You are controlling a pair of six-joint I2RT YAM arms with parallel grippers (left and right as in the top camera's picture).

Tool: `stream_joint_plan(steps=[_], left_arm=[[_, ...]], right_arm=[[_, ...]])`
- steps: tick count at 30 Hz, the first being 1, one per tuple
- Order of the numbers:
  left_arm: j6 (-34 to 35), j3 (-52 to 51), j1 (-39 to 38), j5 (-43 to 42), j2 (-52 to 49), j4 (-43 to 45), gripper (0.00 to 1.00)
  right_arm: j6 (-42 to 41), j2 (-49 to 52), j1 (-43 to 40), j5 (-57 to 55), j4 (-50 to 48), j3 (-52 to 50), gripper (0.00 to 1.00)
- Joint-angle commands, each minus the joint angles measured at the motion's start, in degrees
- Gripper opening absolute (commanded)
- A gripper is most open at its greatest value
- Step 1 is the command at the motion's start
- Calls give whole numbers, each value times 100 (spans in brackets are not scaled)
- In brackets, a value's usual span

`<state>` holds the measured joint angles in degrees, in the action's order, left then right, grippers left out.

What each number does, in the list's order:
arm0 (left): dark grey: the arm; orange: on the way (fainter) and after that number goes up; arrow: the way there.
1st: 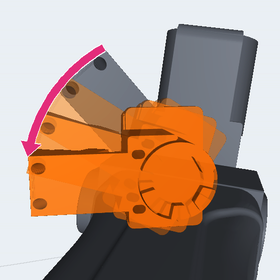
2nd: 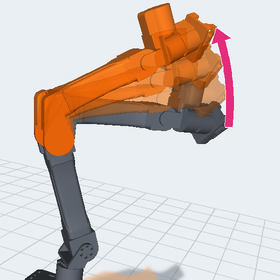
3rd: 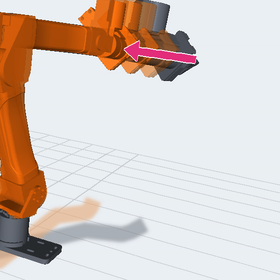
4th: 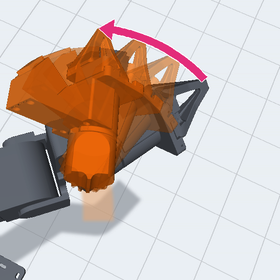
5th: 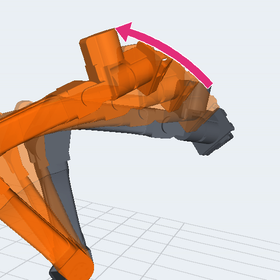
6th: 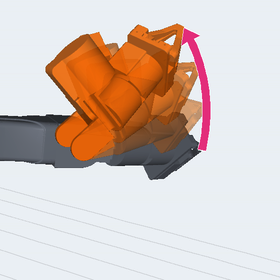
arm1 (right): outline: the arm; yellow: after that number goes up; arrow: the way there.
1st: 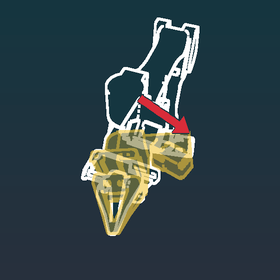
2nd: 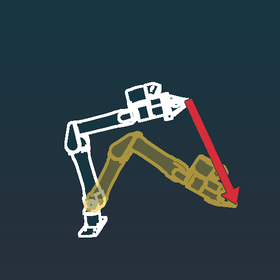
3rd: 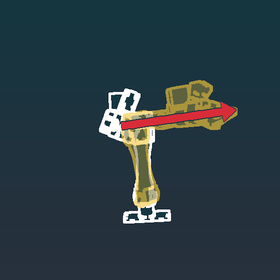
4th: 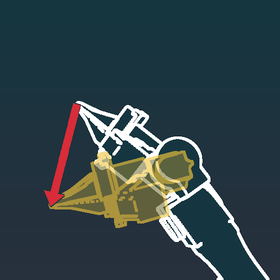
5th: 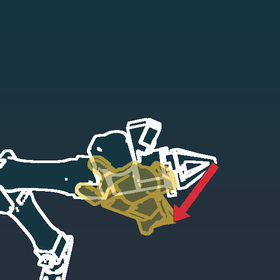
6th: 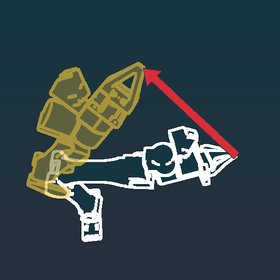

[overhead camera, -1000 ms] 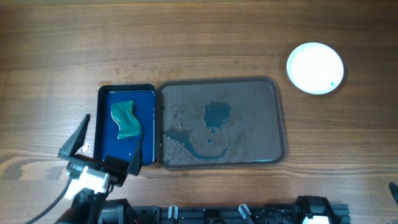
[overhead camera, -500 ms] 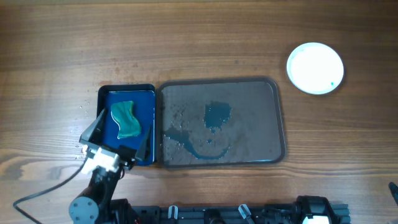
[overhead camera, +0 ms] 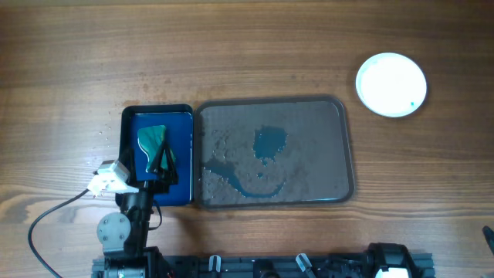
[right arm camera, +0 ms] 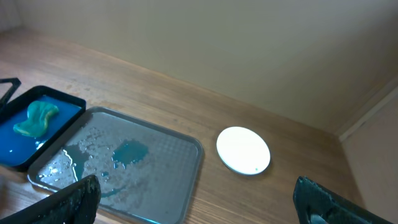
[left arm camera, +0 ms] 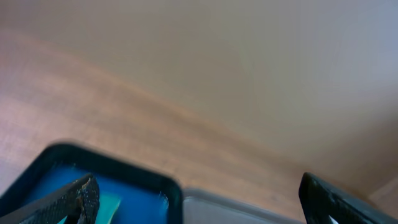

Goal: Clean dirty plates on tray and stack at the side

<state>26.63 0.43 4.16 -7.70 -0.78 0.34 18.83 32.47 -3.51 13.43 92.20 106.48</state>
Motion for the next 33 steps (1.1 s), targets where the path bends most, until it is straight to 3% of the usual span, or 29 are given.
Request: stream_joint_plan(steps=[1, 6, 33], left_arm=[[258, -11, 28, 184, 57, -374, 100], [13, -11, -48, 186, 57, -442, 100], [17, -11, -55, 184, 55, -428, 100]], right_arm=[[66, 20, 33, -72, -11, -11, 100], [63, 20, 33, -72, -11, -11, 100], [68, 20, 33, -310, -11, -11, 100]])
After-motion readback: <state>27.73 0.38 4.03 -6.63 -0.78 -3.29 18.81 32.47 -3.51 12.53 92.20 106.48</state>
